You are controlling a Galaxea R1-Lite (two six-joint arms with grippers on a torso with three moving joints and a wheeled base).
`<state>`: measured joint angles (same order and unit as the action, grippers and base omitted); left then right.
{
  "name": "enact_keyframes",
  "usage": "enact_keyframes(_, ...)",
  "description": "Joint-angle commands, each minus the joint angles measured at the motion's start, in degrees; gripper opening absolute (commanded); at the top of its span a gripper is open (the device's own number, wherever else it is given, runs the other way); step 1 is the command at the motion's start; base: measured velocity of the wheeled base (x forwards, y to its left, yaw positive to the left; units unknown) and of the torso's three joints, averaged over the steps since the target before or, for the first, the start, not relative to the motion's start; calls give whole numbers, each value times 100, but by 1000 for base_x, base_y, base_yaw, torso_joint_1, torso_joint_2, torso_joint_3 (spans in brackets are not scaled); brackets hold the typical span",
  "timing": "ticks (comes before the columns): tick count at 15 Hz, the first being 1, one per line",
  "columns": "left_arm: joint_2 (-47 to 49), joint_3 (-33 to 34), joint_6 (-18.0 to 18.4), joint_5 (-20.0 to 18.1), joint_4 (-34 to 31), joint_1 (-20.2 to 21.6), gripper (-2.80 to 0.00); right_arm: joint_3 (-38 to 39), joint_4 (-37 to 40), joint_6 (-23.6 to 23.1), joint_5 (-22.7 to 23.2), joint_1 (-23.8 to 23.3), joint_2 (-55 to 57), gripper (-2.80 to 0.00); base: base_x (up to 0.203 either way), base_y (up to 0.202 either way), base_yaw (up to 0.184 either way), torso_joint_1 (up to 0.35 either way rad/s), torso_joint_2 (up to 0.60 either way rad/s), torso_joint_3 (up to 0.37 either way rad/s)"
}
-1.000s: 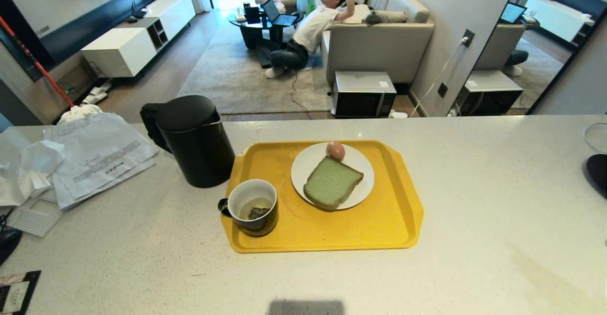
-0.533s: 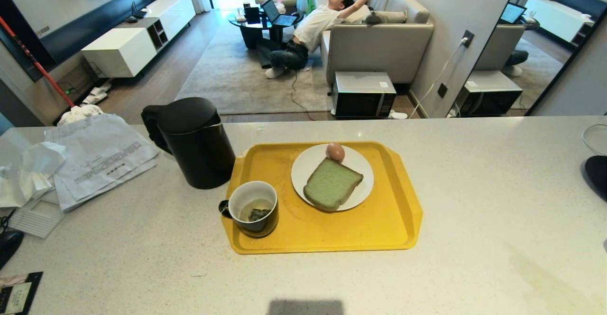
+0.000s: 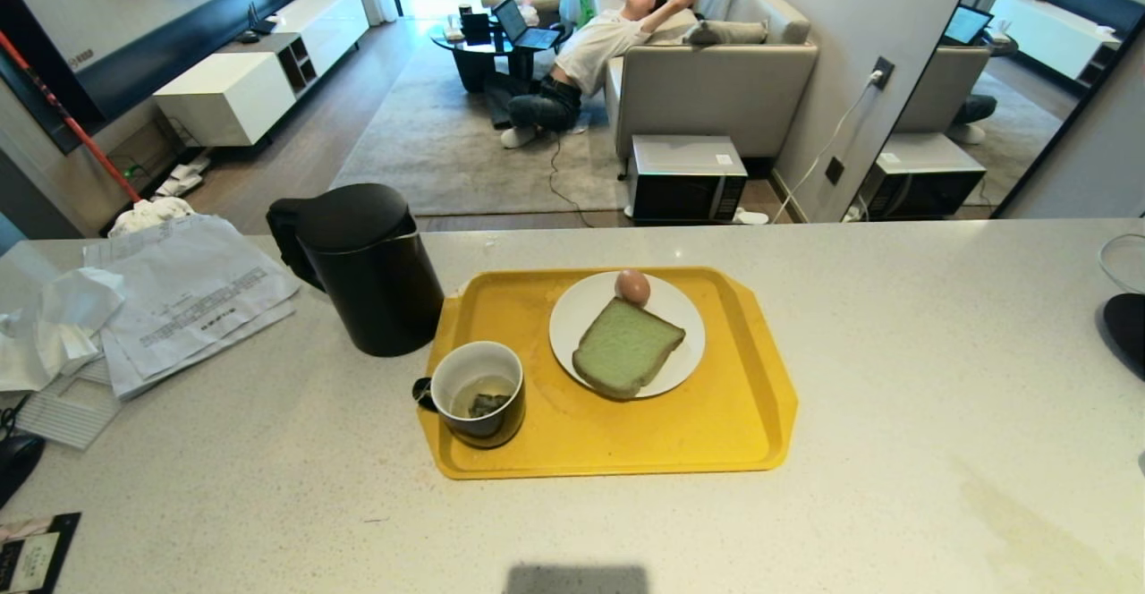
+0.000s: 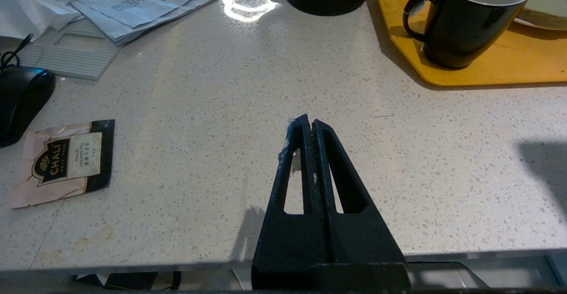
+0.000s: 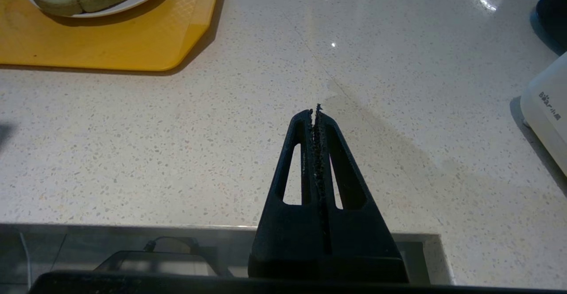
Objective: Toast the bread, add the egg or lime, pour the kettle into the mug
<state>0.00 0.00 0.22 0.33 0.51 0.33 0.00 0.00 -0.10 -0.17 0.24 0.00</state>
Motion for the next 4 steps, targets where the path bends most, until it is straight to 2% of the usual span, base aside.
enact_keyframes(1, -8, 0, -4, 2, 2, 2, -280, 9, -9, 63, -27, 2, 0, -280, 0, 0, 0, 0, 0, 0)
enact_keyframes(4, -8, 0, -6, 2, 2, 2, -280, 9, -9, 63, -27, 2, 0, -280, 0, 0, 0, 0, 0, 0)
